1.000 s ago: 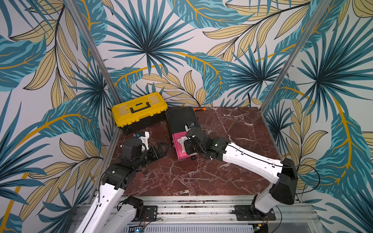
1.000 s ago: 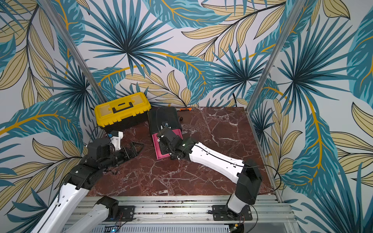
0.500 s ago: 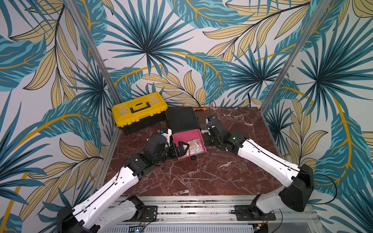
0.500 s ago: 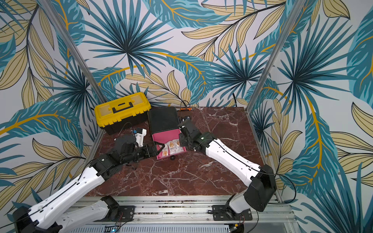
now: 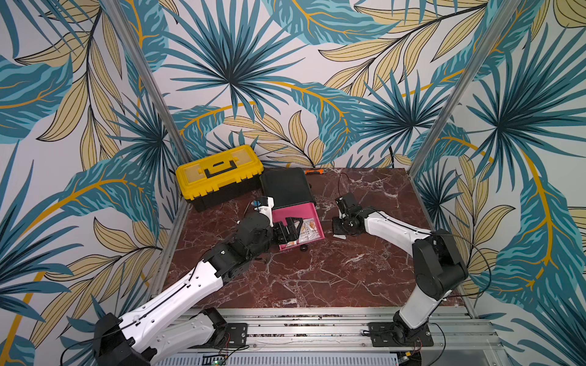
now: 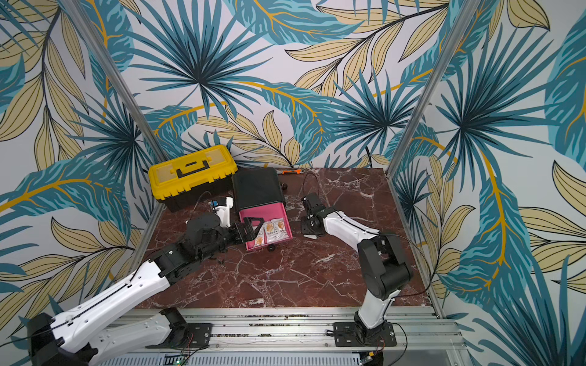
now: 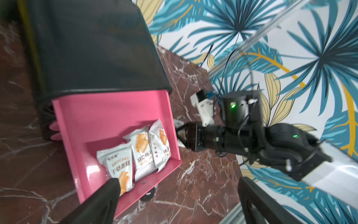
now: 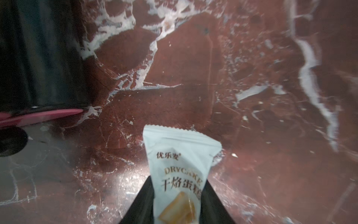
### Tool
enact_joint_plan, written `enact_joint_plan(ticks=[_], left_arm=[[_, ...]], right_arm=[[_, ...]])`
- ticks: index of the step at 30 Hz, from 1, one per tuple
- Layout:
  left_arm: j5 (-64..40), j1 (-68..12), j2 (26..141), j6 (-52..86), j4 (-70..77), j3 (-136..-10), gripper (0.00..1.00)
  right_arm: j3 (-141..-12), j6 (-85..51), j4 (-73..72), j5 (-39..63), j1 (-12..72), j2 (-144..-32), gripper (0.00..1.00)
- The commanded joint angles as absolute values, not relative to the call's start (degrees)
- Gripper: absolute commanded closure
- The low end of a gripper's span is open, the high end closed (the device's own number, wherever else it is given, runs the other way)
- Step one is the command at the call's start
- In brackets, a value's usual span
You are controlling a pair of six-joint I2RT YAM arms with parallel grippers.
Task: Take the cookies out of the drawer
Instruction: Place the cookie at the center of the board.
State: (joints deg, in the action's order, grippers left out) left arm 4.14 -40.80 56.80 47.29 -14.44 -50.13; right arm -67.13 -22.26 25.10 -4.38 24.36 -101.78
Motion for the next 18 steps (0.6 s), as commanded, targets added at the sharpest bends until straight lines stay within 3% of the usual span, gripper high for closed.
enact_joint_plan(ticks=[1, 8, 11, 14, 18], left_arm=[[9.41, -37.95, 52.67, 45.85, -17.37, -47.26, 0.00], [8.25, -36.20, 52.99, 45.20, -19.73, -47.40, 0.00], [6.89, -36.16, 57.08, 44.65, -19.32, -48.80, 0.00], [6.97, -36.21, 59.92, 45.06, -20.33, -51.02, 0.00], [6.39, -36.13, 58.99, 46.65, -20.38, -52.32, 0.00]], right_arm=[[-65.93, -24.69, 19.11, -1.14, 24.43, -103.88, 0.62], [-65.04, -26.63, 14.98, 2.39, 24.43, -106.16, 0.57], [-65.48, -26.63, 15.49, 2.99, 24.43, -107.14, 0.49], [-64.93, -26.51, 16.01, 3.46, 24.43, -105.22, 0.35], [-66.11, -25.42, 19.95, 2.89, 24.43, -99.67, 0.28]])
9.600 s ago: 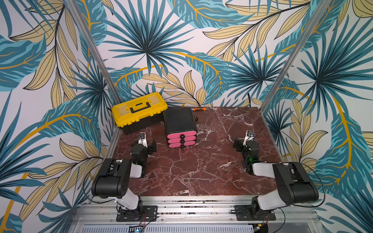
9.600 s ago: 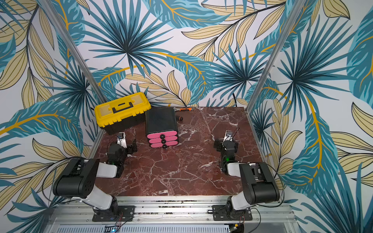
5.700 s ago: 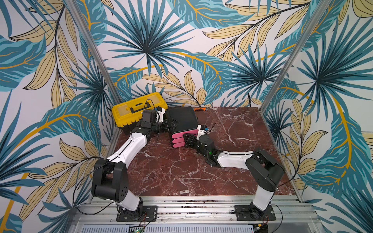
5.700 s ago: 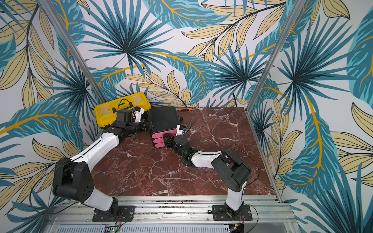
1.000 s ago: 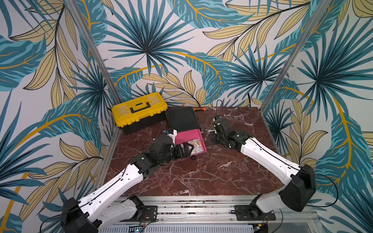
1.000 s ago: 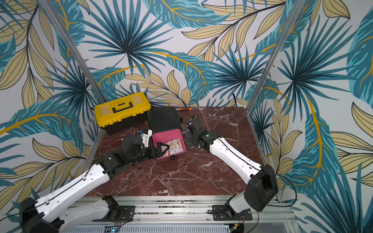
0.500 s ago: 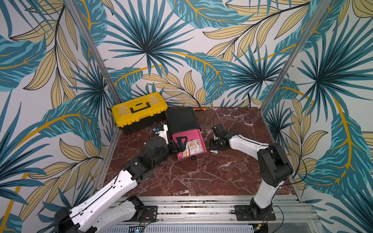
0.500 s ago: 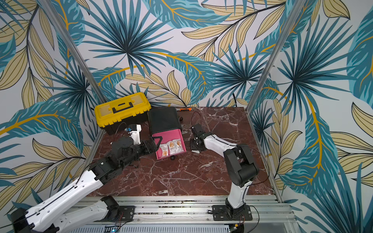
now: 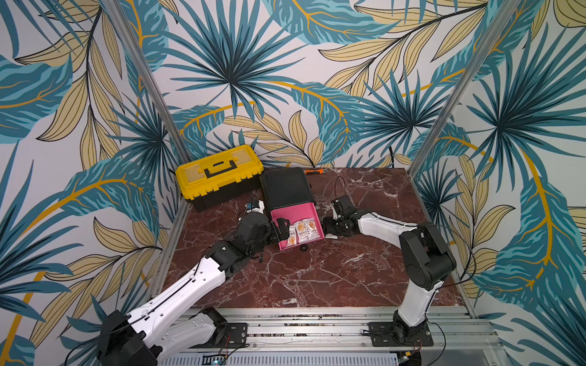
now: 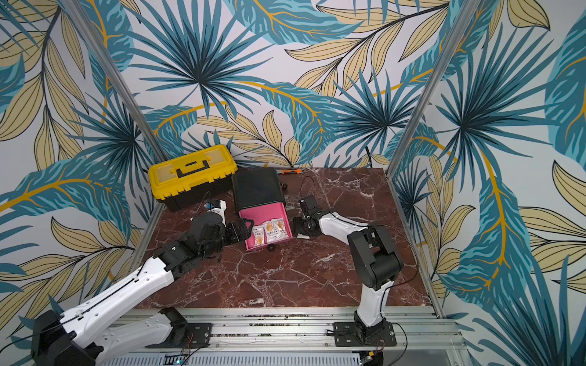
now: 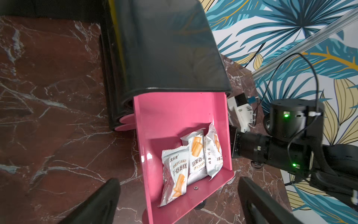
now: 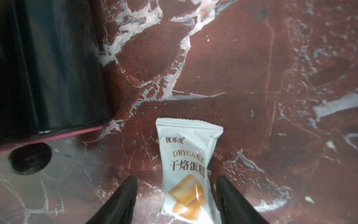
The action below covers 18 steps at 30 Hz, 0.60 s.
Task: Take the cookies out of the drawer
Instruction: Place the cookie at the center of the board.
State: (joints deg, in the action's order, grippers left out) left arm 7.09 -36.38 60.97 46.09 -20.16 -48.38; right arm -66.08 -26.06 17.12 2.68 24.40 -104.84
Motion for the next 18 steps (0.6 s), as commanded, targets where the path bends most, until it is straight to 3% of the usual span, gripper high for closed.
enact_joint_plan(ticks=[1, 10, 18], left_arm=[[6.16, -36.18, 58.33, 46.90, -19.82, -51.93, 0.00], [3.69, -36.14, 54.24, 48.66, -24.08, -47.59, 0.00], [4.94, -36.19, 52.40, 46.61, -30.71, -49.89, 0.00]], right_arm=[[-66.46, -25.12, 21.37, 2.41, 24.43, -98.24, 0.27], [-65.06, -24.88, 29.97, 2.75, 24.75, -82.15, 0.26], [-54.96, -30.88, 23.48, 5.47, 28.71, -69.15, 0.26]])
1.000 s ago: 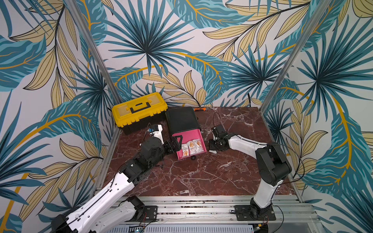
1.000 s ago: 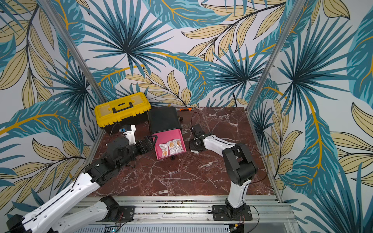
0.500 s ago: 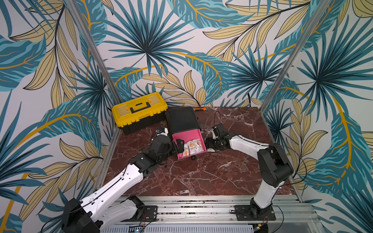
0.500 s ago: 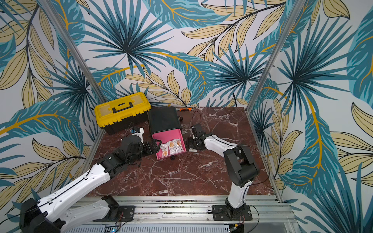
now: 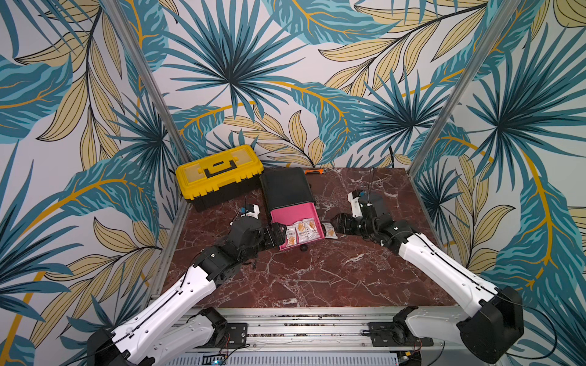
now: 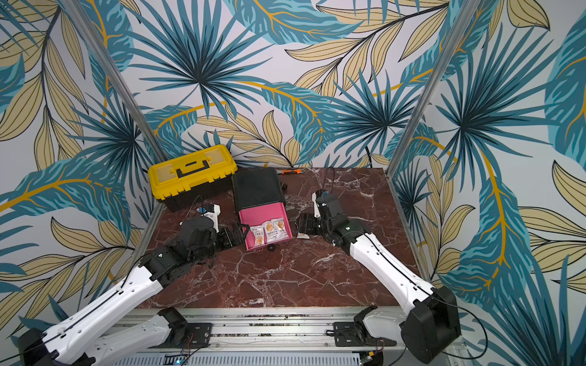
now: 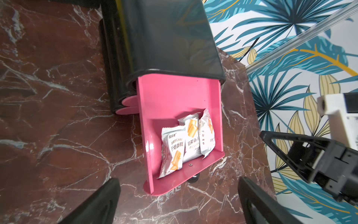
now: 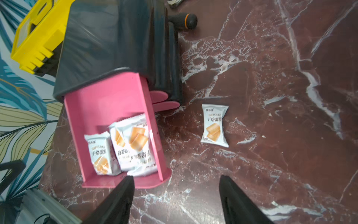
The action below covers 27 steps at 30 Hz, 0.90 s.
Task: Take the cookies out of the drawer
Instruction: Place the cookie at the center of the board, then pick up the cookie from the drawer.
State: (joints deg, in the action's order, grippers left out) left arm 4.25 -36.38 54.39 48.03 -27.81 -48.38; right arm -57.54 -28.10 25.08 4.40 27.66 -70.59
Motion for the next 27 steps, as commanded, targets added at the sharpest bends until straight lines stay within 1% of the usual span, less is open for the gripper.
enact_joint_plan(ticks=[1, 4, 7, 9, 12, 14, 18, 20, 24, 27], left_arm=[[5.01, -36.14, 51.65, 46.18, -29.49, -49.41, 0.00], [3.90, -36.06, 51.38, 44.02, -28.39, -50.30, 0.00], [3.69, -35.59, 53.48, 41.73, -28.15, -51.23, 0.00], [0.72, -34.48, 55.66, 41.74, -26.79, -51.36, 0.00], [-2.31, -33.40, 57.13, 43.44, -21.30, -49.40, 0.00], [-2.55, -32.88, 56.46, 44.66, -16.80, -46.51, 0.00], [-8.87, -29.21, 55.72, 48.68, -9.92, -41.63, 0.00], [-10.65, -28.26, 55.72, 49.21, -9.64, -40.83, 0.00], [-9.33, -27.80, 54.56, 48.69, -12.72, -40.36, 0.00], [-7.33, -27.01, 51.24, 48.93, -13.26, -38.74, 0.00]], right_arm=[[-54.77, -30.93, 23.78, 5.45, 29.29, -68.55, 0.27], [-54.19, -30.62, 23.57, 4.91, 31.14, -67.31, 0.27], [-54.44, -30.58, 22.94, 4.75, 33.14, -66.72, 0.27], [-55.07, -30.76, 22.94, 4.00, 34.28, -66.50, 0.27], [-55.63, -31.69, 22.07, 3.00, 35.98, -66.44, 0.27], [-55.70, -32.87, 20.53, 2.99, 37.07, -67.22, 0.28], [-58.17, -34.00, 20.12, 2.44, 40.15, -70.56, 0.29], [-59.76, -33.90, 20.06, 1.21, 42.14, -72.86, 0.29], [-63.60, -33.85, 20.82, -0.61, 44.48, -77.97, 0.29], [-66.18, -33.48, 21.79, -2.92, 45.70, -81.38, 0.30]])
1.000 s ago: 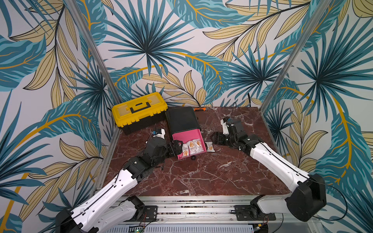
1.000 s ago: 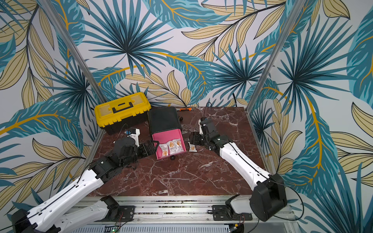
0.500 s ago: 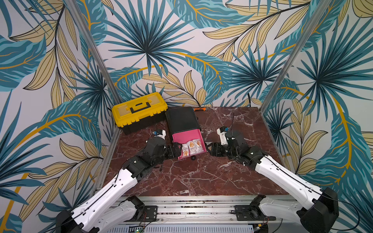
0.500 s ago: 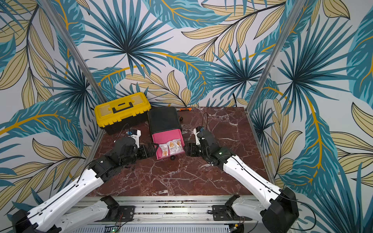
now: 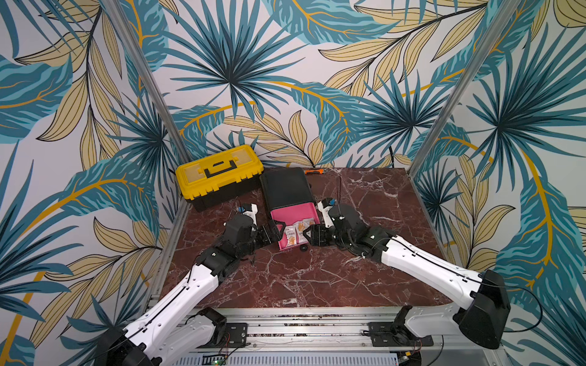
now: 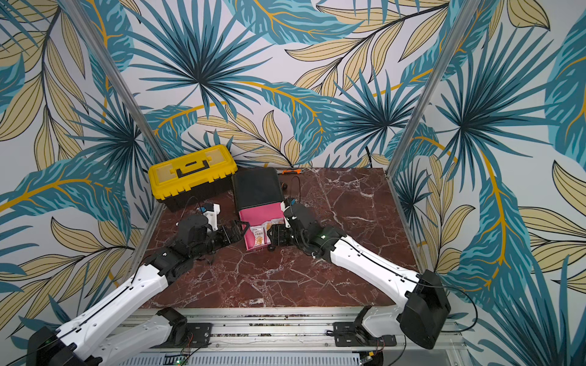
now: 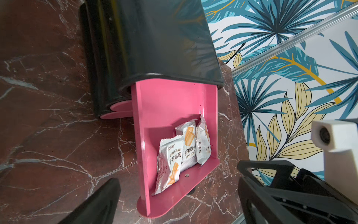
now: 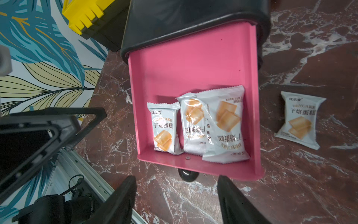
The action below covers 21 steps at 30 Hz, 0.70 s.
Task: Take the cookies out of the drawer
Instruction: Pick up the cookie from the drawer.
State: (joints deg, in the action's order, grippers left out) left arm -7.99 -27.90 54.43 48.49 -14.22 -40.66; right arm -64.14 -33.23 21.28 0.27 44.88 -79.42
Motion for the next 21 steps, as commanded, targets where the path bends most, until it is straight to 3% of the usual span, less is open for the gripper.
enact_joint_plan(ticks=[1, 7, 21], left_arm=[[-7.18, -26.41, 49.92, 48.95, -13.63, -38.18, 0.00], [-9.22, -22.16, 46.09, 48.17, -19.43, -37.62, 0.00], [-9.37, -21.80, 42.85, 48.27, -21.51, -35.17, 0.00]], right_arm=[[-66.81, -33.36, 21.88, -3.64, 47.66, -82.45, 0.30], [-70.82, -32.95, 22.53, -5.22, 49.96, -89.08, 0.30], [-77.96, -31.04, 25.32, -11.34, 51.66, -100.36, 0.33]])
